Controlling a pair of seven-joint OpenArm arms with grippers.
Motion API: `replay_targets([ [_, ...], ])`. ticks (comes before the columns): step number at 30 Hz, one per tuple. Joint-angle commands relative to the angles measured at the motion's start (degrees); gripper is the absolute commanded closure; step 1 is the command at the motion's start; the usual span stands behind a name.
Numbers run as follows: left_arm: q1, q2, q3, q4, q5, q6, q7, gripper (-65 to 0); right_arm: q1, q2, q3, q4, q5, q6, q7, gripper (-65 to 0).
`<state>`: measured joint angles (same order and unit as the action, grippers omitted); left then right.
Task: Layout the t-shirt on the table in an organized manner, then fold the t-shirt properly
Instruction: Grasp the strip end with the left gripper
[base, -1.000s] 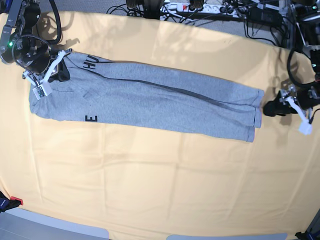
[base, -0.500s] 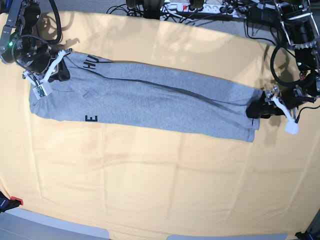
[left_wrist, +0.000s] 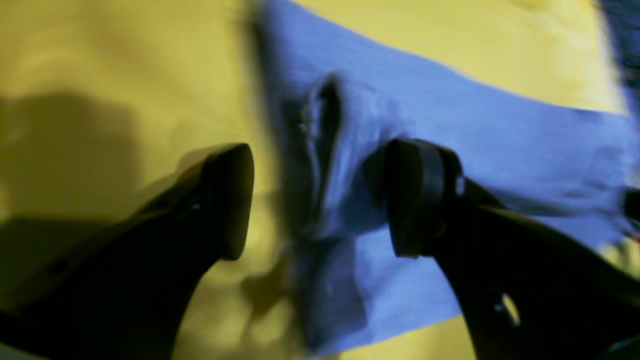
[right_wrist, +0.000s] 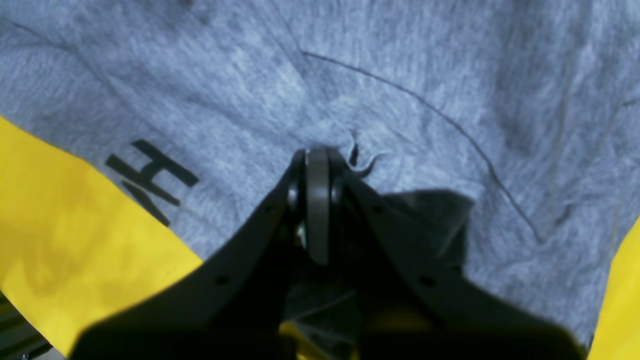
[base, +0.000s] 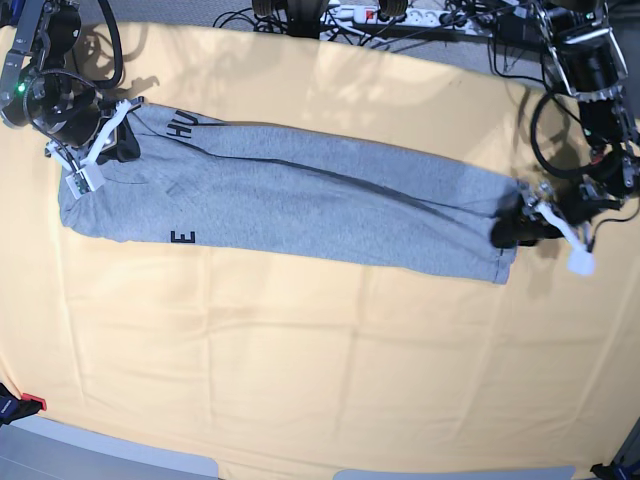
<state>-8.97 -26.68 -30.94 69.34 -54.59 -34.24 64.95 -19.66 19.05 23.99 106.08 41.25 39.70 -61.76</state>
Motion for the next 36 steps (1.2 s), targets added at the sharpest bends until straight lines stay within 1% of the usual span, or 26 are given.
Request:
replay_targets([
  [1,-1.46,-1.62,-1.44,0.79,0.37,1.03,-0.90,-42.2,0.28,0.94,0.33,0.68,0.87,0.30,0.44,0.0],
  [3,-1.51,-1.92,-2.19,0.79,2.54,3.17,-1.84,-42.2,0.26,0.94,0.33,0.68,0.87,0.30,0.44,0.0],
  [5,-1.16,-1.53,-1.88,0.76,4.70,4.35,-2.86,-42.2,0.31,0.94,0.33,0.68,1.20,0.30,0.50,0.0],
  [8,-0.70,-0.20,0.52,0.66,4.66,4.31,-2.84,-42.2,0.46,0.94,0.33,0.68,3.43,0.30,0.46,0.0],
  [10,-0.42,0.52,3.52,0.66,4.61,4.20,-2.80,-42.2,0.44,0.94,0.33,0.68,4.13,0.30,0.44,0.0],
  [12,-0.26,1.01,6.75,0.66,4.61,3.37,-1.70,-42.2,0.46,0.94,0.33,0.68,4.11,0.30,0.44,0.0],
  [17,-0.24,1.11,14.08,0.66,4.55,3.23,-1.53,-42.2,0.44,0.94,0.33,0.68,4.11,0.30,0.20,0.0],
  [22,-0.24,1.11,17.35,0.66,3.91,3.26,-1.31,-41.3,0.46,0.94,0.33,0.68,4.11,0.30,0.02,0.0],
  [23,-0.26,1.11,17.42,0.66,3.28,3.23,-0.59,-39.5,0.46,0.94,0.33,0.68,4.09,0.30,0.02,0.0],
  [24,-0.28,1.09,17.42,0.66,2.67,3.21,0.33,-36.1,0.44,0.94,0.33,0.68,4.09,0.30,0.02,0.0],
  [25,-0.35,0.94,17.42,0.68,2.23,3.19,1.14,-31.0,0.44,0.96,0.33,0.68,4.09,0.30,0.02,0.0],
  [26,-0.44,0.79,17.38,0.68,2.14,3.19,1.51,-23.5,0.44,0.94,0.33,0.68,4.09,0.30,0.00,0.0],
  [28,-0.44,0.17,17.31,0.68,2.03,3.23,1.31,-4.0,0.46,0.94,0.33,0.68,4.09,0.30,0.02,0.0],
  [29,-0.44,-0.15,17.31,0.68,2.03,3.37,1.09,0.0,0.46,0.94,0.33,0.68,4.11,0.30,0.02,0.0],
  [32,-0.63,-1.25,17.29,0.68,2.03,4.85,0.59,0.0,0.46,0.96,0.33,0.68,4.11,0.30,0.02,0.0],
  [36,-2.38,-3.52,16.70,0.68,2.05,4.98,1.18,0.0,0.46,0.96,0.33,0.70,4.28,0.30,0.04,0.0],
])
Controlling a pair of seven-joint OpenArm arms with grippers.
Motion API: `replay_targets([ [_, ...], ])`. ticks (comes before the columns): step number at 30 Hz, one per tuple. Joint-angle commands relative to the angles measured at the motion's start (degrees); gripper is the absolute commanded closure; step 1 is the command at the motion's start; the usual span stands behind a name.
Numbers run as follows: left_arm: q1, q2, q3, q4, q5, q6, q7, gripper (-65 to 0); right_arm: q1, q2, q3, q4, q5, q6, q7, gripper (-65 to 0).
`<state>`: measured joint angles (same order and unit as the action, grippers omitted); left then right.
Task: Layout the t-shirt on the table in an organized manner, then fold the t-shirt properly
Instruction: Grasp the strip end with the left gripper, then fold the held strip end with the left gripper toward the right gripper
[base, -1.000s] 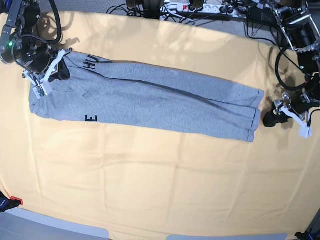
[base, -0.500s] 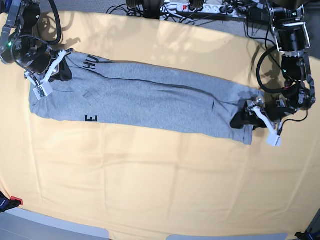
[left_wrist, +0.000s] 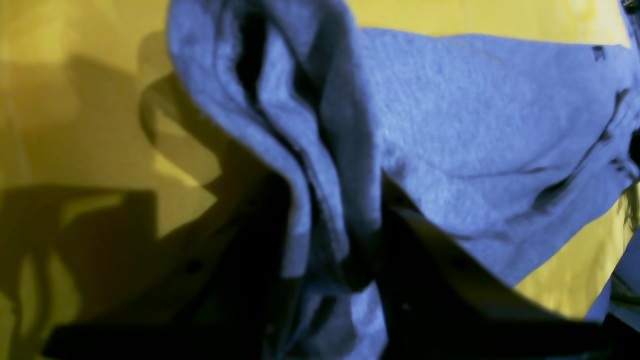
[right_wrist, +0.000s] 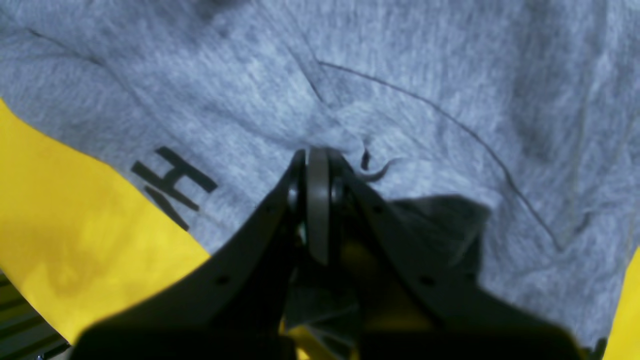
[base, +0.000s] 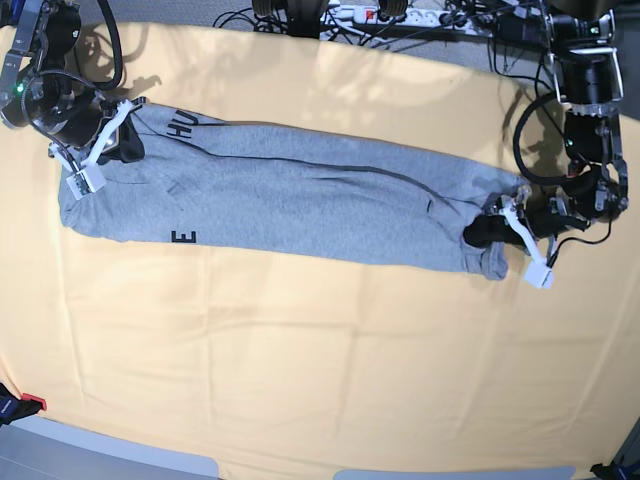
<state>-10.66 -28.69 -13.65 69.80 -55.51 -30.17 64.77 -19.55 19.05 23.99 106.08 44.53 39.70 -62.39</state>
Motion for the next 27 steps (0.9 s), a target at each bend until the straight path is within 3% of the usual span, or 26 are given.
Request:
replay_targets([
  [1,-0.92,-2.14,-0.81,0.22,2.69,0.92,1.49,0.0,0.35,0.94,0.33,0.70,1.27,0.30,0.68,0.0],
  [10,-1.29,-4.85,-1.18,0.22,0.35,0.66,1.64,0.0,0.35,0.94,0.33,0.70,4.79,0.30,0.68,0.0],
  [14,-1.33,-4.79,-1.22,0.24,-9.60,-4.57,4.09,0.0,0.35,0.94,0.33,0.68,4.76,0.30,0.70,0.0],
  [17,-2.34,-4.66,-1.22,0.35,-20.59,-8.79,10.34,0.0,0.35,0.94,0.33,0.68,4.76,0.30,0.70,0.0],
  [19,-3.26,-4.63,-1.22,0.52,-27.89,-9.62,15.23,0.0,0.35,0.94,0.33,0.68,4.79,0.30,0.79,0.0],
  [27,-3.80,-4.31,-1.20,7.58,-29.49,-9.83,15.23,0.0,0.35,0.94,0.33,0.68,4.76,0.30,0.70,0.0],
])
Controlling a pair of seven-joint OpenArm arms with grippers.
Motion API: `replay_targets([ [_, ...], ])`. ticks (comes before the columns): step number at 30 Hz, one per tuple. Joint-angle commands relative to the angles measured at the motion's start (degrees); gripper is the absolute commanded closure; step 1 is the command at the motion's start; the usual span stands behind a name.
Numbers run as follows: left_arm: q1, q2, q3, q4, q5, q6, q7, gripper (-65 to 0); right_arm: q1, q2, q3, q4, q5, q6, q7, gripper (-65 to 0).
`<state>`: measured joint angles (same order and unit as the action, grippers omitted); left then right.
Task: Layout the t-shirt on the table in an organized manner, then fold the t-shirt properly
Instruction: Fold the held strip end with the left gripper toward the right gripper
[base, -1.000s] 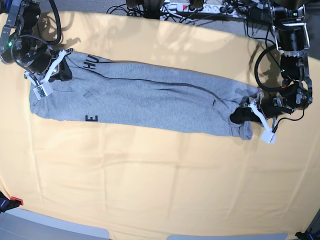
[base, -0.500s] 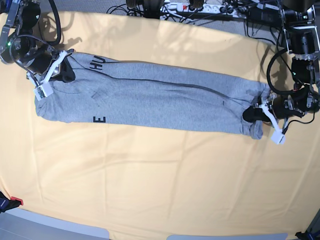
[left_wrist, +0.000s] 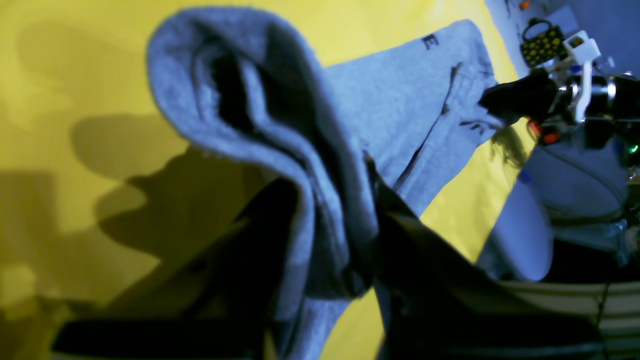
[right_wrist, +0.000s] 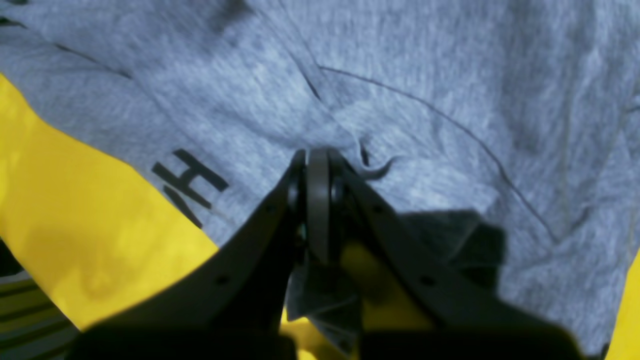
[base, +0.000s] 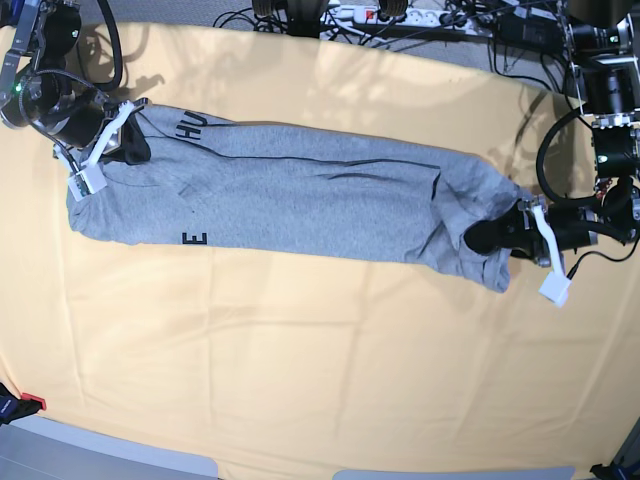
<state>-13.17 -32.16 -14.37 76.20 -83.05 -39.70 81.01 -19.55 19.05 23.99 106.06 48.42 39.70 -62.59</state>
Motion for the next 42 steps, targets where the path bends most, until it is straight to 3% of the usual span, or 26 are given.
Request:
replay_targets([
  [1,-1.29,-0.35,-0.48,2.47,-1.95,-0.30,-1.01,0.0,0.35,0.94,0.33,0.70,0.87,0.30,0.92,0.0],
  [8,0.04,5.03,-0.42,11.06,-1.95,-0.30,-1.01,0.0,0.33,0.92,0.33,0.70,0.87,0.30,0.87,0.0],
  [24,0.59,19.67,-0.26,9.70,0.11,-0.30,-1.01,0.0,0.33,0.79,0.33,0.70,0.85,0.30,0.85,0.0],
  [30,0.57,23.58,-0.26,6.64,6.67,-0.30,-3.52,0.0,0.35,0.79,0.33,0.70,0.87,0.30,0.44,0.0],
  [42,0.26,28.09,-0.26,5.11,9.55,-0.30,-4.81,0.0,0.35,0.79,0.33,0.70,0.87,0.30,0.42,0.0],
])
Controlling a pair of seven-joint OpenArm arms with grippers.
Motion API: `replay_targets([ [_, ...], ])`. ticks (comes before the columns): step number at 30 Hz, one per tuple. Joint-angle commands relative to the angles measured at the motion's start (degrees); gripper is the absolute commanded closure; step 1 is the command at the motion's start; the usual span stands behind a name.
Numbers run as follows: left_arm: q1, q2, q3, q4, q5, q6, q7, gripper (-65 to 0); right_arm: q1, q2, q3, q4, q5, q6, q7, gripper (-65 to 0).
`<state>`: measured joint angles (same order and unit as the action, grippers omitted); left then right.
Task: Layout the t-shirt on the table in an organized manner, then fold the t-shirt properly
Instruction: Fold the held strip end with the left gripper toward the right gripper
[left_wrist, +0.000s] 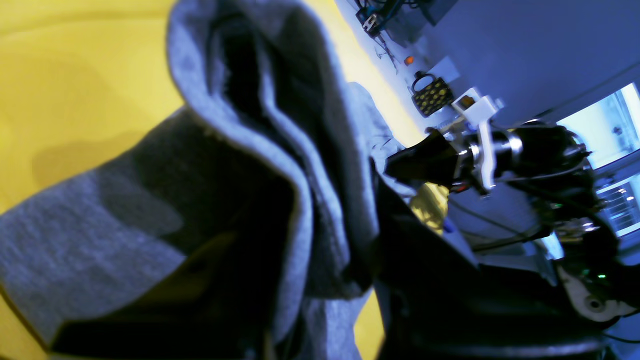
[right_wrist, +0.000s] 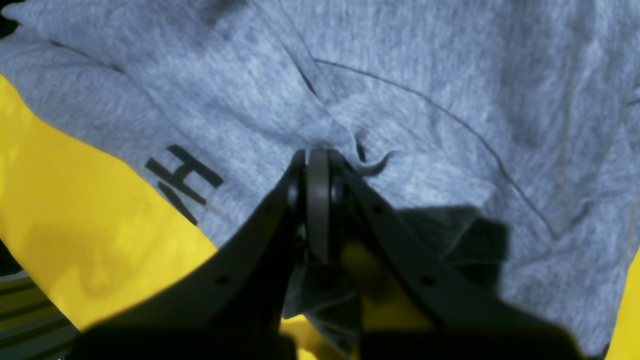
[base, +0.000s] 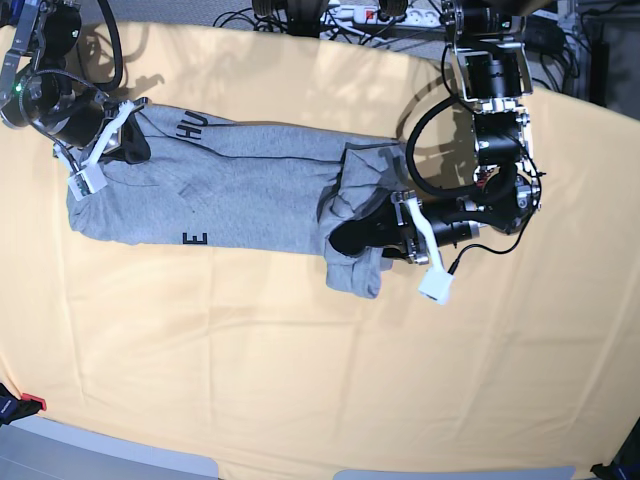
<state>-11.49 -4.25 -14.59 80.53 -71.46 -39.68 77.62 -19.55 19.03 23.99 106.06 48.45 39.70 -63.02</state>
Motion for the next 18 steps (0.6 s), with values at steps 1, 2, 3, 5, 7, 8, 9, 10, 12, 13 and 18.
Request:
replay_targets([
  [1,-1.40,0.39,-0.04,0.76,-1.46,-0.32,-1.79,0.0,0.35,0.83,0.33,0.70,0.85,0.30,0.85,0.0],
  [2,-1.40,0.63,0.11,0.72,-1.16,-0.32,-1.79,0.0,0.35,0.83,0.33,0.70,0.85,0.30,0.85,0.0],
  [3,-1.40,0.63,0.74,0.72,-1.18,-0.32,-1.79,0.0,0.33,0.81,0.33,0.70,0.85,0.30,0.87,0.0],
  [5,-1.42,0.59,2.43,0.72,-1.18,-0.32,-1.77,0.0,0.35,0.83,0.33,0.70,0.85,0.30,0.85,0.0],
  [7,-1.42,0.59,4.59,0.72,-1.18,-0.32,-1.75,-2.9,0.35,0.83,0.33,0.70,0.85,0.30,0.85,0.0],
  [8,-1.44,0.59,5.70,0.72,-1.20,-0.32,-1.75,-11.5,0.35,0.83,0.33,0.70,0.85,0.30,0.85,0.0],
  [9,-1.57,0.61,6.78,0.72,-1.20,-0.32,-1.75,-21.5,0.35,0.83,0.33,0.70,0.85,0.30,0.85,0.0],
  [10,-1.64,0.59,7.78,0.72,-1.20,-0.32,-1.73,-31.2,0.35,0.81,0.33,0.70,0.85,0.30,0.85,0.0],
  [12,-1.92,0.59,9.40,0.72,-1.18,-0.32,-1.73,-43.6,0.33,0.83,0.33,0.70,0.85,0.30,0.83,0.0],
  [13,-2.08,0.59,9.90,0.72,-1.25,-0.32,-1.68,-44.8,0.33,0.83,0.33,0.70,0.83,0.30,0.83,0.0],
  [18,-3.67,0.59,9.66,0.74,-1.20,-0.32,-1.70,-44.7,0.33,0.83,0.33,0.70,0.83,0.30,0.81,0.0],
])
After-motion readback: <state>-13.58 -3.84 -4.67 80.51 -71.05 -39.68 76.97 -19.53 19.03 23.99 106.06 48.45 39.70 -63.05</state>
